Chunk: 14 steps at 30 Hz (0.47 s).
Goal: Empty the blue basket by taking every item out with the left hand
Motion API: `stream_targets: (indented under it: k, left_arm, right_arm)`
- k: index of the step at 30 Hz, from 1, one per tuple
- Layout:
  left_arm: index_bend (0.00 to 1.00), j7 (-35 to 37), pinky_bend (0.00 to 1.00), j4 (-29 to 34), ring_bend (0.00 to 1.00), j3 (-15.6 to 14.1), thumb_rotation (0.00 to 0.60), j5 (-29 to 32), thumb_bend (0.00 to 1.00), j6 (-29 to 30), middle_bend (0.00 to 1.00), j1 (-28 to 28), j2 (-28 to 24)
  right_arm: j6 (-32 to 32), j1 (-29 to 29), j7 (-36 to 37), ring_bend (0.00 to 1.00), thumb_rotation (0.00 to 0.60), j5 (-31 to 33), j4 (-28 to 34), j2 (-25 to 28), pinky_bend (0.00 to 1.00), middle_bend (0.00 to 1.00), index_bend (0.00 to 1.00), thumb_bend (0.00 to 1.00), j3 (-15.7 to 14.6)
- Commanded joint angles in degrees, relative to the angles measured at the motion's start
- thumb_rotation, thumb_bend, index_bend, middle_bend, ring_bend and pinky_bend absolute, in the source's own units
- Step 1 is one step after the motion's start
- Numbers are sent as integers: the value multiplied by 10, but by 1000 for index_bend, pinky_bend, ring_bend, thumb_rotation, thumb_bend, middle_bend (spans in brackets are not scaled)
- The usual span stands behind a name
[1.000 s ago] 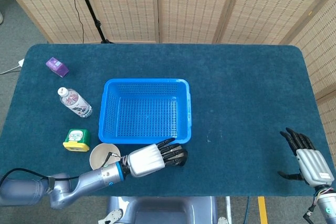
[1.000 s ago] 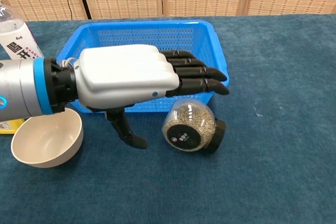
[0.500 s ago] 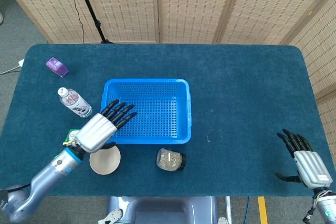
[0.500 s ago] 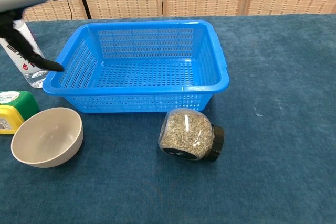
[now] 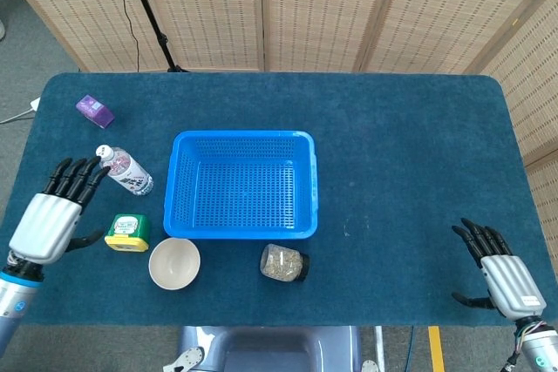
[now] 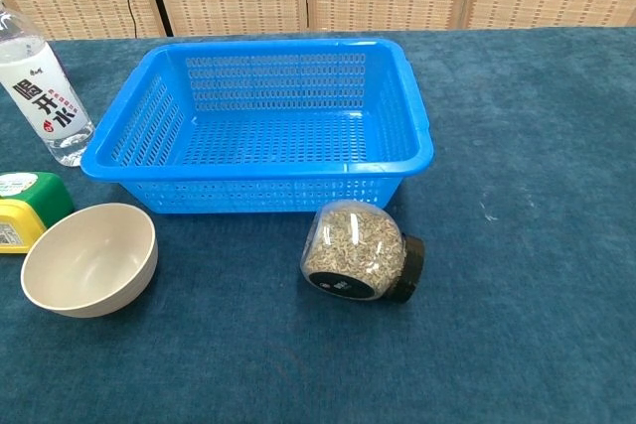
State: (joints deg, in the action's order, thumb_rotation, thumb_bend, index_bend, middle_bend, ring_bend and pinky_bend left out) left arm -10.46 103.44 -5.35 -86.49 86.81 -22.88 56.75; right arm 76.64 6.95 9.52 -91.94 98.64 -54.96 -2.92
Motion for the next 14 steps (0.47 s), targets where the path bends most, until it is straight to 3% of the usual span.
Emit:
stream_targets:
  k: [1,7,14]
  left_arm:
    - [0,40,0,-37,0,-1,600,15,0,35,0,41,7]
    - [0,69,0,-67,0,4,600,64,0,65,0,99,39]
    - [0,98,0,-97,0,8,600,81,0,46,0,120,56]
  right_arm:
    - [4,-2,0,0,600,-4,1,1,0,0,0,0,-1]
    - [16,-5,-30,0,600,-8,-5,-3,0,0,0,0,2]
    - [42,-16,-74,0,600,1,-10,-21,0,0,0,0,12]
